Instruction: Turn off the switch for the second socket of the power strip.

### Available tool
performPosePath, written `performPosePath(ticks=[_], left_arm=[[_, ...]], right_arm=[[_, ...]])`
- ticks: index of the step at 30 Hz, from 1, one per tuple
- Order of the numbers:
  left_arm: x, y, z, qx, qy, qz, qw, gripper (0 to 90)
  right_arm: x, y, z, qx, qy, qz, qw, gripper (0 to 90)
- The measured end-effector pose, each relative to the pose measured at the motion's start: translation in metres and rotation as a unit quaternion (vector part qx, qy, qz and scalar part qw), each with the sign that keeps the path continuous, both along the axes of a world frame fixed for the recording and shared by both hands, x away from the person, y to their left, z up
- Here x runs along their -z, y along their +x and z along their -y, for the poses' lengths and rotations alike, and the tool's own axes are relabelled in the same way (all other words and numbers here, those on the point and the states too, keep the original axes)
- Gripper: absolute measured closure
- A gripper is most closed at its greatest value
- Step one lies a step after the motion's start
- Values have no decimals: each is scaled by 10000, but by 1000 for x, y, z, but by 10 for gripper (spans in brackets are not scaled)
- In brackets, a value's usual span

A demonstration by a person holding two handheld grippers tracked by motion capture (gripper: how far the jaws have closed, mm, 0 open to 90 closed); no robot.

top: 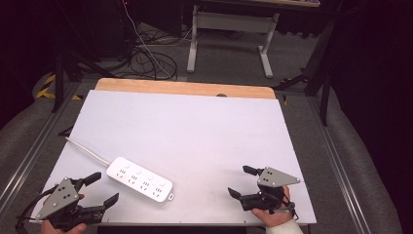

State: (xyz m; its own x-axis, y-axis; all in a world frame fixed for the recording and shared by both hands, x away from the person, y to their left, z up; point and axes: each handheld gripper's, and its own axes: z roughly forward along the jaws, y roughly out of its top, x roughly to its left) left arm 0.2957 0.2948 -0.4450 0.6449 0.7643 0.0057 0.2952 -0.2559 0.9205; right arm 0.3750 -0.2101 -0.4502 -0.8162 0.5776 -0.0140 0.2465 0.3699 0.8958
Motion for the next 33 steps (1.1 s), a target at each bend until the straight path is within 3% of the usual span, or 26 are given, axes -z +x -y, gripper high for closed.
performPosePath(ticks=[9, 14, 23, 33], left_arm=[[-1, -1, 1, -86, 208, 117, 9997, 188], [-3, -2, -1, -204, 8, 94, 9997, 188], [-6, -4, 0, -154, 227, 184, 9995, 192], [-8, -2, 4, -118, 187, 114, 9997, 209]], right_arm=[[2, 1, 1, 23, -31, -31, 10000, 147], [4, 3, 0, 22, -103, -154, 9998, 147], [3, 2, 1, -1, -69, -98, 9999, 146], [4, 3, 1, 30, -91, -116, 9999, 156]])
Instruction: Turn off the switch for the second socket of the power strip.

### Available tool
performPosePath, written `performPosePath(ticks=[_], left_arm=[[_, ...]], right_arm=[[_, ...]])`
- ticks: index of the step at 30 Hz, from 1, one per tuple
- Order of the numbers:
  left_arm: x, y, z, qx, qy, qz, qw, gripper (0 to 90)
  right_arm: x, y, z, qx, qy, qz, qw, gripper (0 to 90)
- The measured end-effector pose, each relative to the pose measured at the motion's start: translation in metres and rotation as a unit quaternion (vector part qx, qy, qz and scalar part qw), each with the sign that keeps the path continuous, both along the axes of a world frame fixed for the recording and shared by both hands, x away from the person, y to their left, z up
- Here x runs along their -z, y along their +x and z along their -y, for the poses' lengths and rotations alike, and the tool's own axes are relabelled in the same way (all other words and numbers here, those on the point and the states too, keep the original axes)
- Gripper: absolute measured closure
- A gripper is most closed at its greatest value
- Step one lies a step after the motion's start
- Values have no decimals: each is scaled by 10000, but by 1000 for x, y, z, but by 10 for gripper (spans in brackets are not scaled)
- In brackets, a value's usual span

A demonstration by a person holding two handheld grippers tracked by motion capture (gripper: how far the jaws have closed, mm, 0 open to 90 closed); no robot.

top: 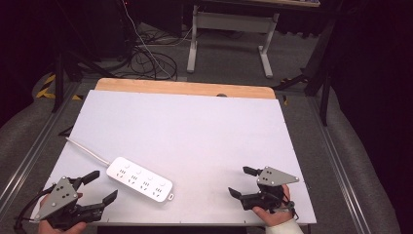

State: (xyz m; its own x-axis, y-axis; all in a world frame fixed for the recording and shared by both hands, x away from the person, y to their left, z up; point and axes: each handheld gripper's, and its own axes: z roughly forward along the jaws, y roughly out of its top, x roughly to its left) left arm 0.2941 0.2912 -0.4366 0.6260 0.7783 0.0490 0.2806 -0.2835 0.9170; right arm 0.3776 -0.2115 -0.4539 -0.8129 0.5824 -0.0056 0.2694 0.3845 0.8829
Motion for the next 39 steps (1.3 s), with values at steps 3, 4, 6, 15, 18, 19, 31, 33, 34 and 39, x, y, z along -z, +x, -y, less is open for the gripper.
performPosePath(ticks=[3, 4, 6, 15, 18, 19, 31, 33, 34, 39], left_arm=[[-1, 5, 3, 13, 72, 19, 10000, 219], [-2, 7, 5, 6, 74, 16, 10000, 220], [-5, 10, 6, 31, 63, 20, 10000, 226], [-12, 23, 8, 23, -15, -35, 10000, 246], [-14, 27, 10, 36, -31, -42, 10000, 246], [-14, 28, 12, 32, -58, -56, 10000, 246], [-19, 41, 28, 175, 73, -76, 9998, 246], [-20, 43, 32, 198, 48, -85, 9998, 246], [-20, 44, 33, 203, 30, -93, 9997, 246], [-23, 50, 41, 238, 105, -76, 9996, 246]], right_arm=[[1, 1, 0, 6, -22, -6, 10000, 159], [1, 1, 0, 7, -35, -23, 10000, 162], [2, 2, -1, 16, -69, -49, 10000, 163], [3, 2, -2, 4, -92, -55, 9999, 167], [4, 2, -2, 3, -96, -47, 9999, 167], [4, 3, -2, 1, -95, -50, 9999, 166], [4, 3, -3, -26, -111, -48, 9999, 166], [4, 3, -3, -26, -104, -54, 9999, 166], [4, 3, -3, -28, -103, -56, 9999, 166], [4, 3, -3, -26, -119, -54, 9999, 167]])
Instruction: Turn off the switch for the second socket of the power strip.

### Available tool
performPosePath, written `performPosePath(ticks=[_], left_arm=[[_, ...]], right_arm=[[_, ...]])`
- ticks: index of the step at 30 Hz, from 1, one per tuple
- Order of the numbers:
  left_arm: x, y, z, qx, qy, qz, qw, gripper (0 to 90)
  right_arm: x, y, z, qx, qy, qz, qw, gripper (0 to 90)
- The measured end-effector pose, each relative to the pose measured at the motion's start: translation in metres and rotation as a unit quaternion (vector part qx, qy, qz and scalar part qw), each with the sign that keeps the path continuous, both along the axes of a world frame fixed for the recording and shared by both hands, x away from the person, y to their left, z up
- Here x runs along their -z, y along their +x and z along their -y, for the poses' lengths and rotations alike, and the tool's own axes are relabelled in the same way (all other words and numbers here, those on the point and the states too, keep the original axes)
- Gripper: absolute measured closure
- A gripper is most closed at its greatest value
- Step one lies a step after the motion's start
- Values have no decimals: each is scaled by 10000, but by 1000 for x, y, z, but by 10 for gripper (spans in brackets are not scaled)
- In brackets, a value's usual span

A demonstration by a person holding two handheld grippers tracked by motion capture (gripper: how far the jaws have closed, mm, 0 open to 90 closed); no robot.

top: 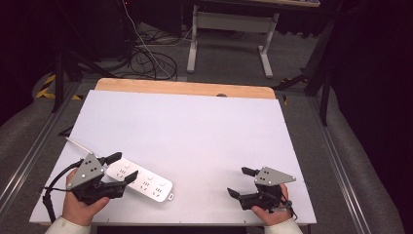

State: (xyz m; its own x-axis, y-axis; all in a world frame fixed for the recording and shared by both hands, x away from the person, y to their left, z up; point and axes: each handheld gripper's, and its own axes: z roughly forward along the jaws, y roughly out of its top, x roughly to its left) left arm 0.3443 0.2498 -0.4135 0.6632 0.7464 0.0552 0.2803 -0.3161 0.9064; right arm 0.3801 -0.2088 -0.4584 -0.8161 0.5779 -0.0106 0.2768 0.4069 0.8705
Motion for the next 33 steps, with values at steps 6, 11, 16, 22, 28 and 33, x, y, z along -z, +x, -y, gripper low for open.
performPosePath(ticks=[6, 11, 16, 22, 28, 33], left_arm=[[0, 6, 8, 74, 17, -47, 10000, 245], [0, 12, 15, 96, 46, -108, 9999, 245], [1, 12, 19, 127, 149, -82, 9998, 272], [-1, 14, 14, 331, 161, -392, 9986, 449], [0, 16, 13, 492, 360, -641, 9961, 752], [-2, 19, 14, 586, 517, -886, 9930, 895]], right_arm=[[0, 0, 0, -8, 5, 2, 10000, 167], [0, 0, 0, -10, -17, 11, 10000, 166], [0, -1, 0, -16, -21, 21, 10000, 166], [0, -1, -1, -40, -22, 23, 10000, 166], [1, -1, -2, -57, -30, 21, 10000, 166], [1, -1, -3, -70, -43, 20, 10000, 167]])
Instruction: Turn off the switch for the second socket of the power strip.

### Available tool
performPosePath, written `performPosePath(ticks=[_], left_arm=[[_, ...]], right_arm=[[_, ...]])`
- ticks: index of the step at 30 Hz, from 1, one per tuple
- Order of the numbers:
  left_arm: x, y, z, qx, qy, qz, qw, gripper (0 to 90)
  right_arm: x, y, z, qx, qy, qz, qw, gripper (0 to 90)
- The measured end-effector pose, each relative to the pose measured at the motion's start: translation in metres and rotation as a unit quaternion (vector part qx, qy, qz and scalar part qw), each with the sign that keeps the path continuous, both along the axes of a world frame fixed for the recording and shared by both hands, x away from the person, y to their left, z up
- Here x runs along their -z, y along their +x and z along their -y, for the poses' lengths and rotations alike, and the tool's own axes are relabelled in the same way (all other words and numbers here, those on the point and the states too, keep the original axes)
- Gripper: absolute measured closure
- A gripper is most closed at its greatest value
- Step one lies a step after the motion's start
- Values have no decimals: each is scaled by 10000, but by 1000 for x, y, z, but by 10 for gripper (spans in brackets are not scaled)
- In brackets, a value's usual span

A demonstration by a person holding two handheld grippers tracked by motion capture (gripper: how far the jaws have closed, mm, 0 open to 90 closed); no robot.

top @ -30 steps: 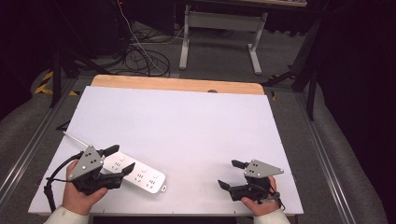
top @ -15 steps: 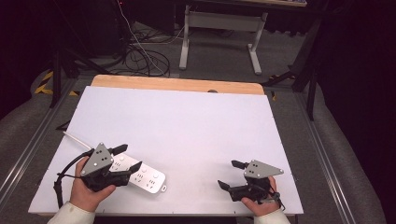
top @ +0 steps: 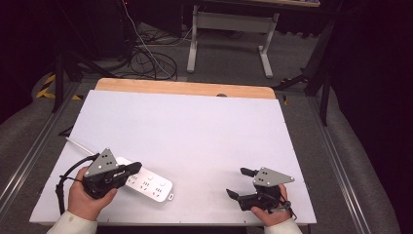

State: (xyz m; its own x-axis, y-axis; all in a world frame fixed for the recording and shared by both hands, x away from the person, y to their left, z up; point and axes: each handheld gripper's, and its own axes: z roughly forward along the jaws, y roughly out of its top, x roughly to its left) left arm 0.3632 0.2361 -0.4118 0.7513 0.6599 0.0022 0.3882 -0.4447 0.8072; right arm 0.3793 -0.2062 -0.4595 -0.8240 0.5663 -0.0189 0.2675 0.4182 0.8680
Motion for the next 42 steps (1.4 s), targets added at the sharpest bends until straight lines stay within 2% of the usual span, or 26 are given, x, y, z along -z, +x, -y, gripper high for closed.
performPosePath(ticks=[1, 2, 4, 5, 11, 12, 15, 17, 20, 24, 27, 34, 42], left_arm=[[0, 0, 0, 0, 0, 0, 10000, 897], [1, 4, 2, 203, 77, -280, 9994, 897], [1, 5, 3, 218, 120, -356, 9991, 898], [2, 5, 5, 160, 234, -364, 9989, 899], [1, 8, 5, 16, 255, -522, 9983, 900], [1, 10, 4, -78, 291, -602, 9977, 900], [1, 13, 5, -158, 389, -668, 9969, 899], [2, 17, 5, -254, 461, -828, 9952, 899], [2, 19, 6, -335, 469, -920, 9941, 900], [5, 26, 7, -452, 607, -1161, 9903, 900], [6, 29, 7, -504, 619, -1229, 9892, 900], [11, 39, 8, -688, 764, -1477, 9837, 899], [15, 47, 11, -816, 907, -1665, 9785, 900]], right_arm=[[0, 0, 0, -3, -2, 0, 10000, 166], [0, 0, 0, -8, -4, -4, 10000, 168], [0, 0, 0, -14, -6, -7, 10000, 170], [0, 0, 0, -24, -16, -3, 10000, 171], [0, 0, 0, -24, -11, 3, 10000, 173], [0, 0, 0, -31, -10, 1, 10000, 173], [0, 0, 0, -22, -12, 3, 10000, 173], [0, 0, 0, -16, -1, 3, 10000, 173], [0, 0, -1, -24, -21, 3, 10000, 173], [0, 0, -1, -30, -15, -6, 10000, 173], [1, 0, -1, -34, -15, -9, 10000, 173], [1, 0, -1, -32, -13, -16, 10000, 173], [1, 1, 0, -36, -11, -28, 10000, 173]])
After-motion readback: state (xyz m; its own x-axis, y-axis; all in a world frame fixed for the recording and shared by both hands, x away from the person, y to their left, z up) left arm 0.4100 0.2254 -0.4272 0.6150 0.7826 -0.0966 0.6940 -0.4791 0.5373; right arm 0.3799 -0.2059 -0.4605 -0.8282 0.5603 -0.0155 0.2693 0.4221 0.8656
